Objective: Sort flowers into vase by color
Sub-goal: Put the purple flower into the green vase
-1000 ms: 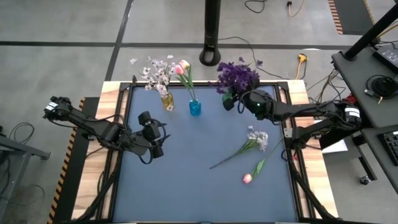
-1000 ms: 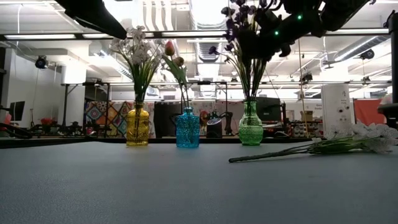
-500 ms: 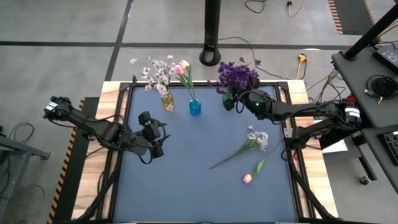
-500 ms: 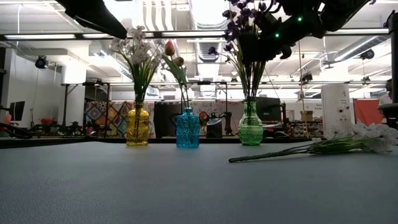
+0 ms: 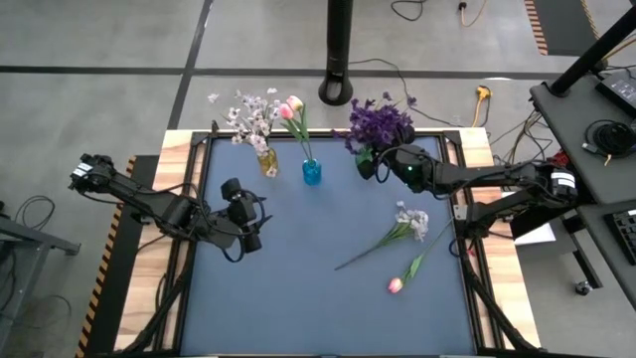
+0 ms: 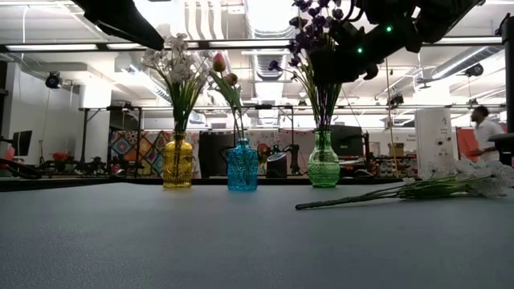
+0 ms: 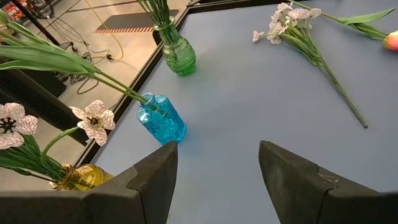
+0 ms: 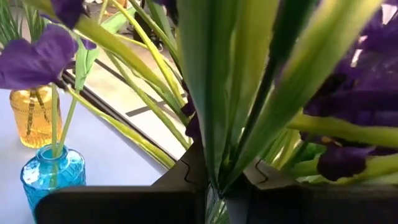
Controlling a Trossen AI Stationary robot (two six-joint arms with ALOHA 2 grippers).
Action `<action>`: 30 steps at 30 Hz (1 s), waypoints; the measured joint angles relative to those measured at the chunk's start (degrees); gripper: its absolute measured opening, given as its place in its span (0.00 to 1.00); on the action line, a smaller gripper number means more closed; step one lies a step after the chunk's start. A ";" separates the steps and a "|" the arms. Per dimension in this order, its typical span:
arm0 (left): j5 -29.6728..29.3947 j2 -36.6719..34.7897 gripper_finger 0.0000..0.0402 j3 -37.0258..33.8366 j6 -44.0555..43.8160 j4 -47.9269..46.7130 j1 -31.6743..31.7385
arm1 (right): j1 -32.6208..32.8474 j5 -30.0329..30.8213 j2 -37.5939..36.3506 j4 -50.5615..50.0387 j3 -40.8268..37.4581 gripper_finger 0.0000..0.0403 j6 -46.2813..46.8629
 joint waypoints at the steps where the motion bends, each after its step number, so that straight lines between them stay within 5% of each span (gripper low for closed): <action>1: 0.01 0.00 0.52 0.00 0.00 0.00 -0.01 | 0.00 -0.01 0.00 0.01 -0.02 0.06 -0.04; 10: 0.01 0.01 0.52 -0.01 -0.02 -0.02 0.00 | 0.00 0.01 0.00 -0.05 0.08 0.10 0.01; 23: 0.03 0.01 0.52 -0.01 -0.01 -0.04 0.00 | 2.34 -0.09 -2.48 -4.16 0.16 0.46 1.27; 30: 0.03 0.01 0.52 -0.02 -0.01 -0.04 0.00 | 2.67 0.06 -5.57 -3.73 0.18 0.47 0.87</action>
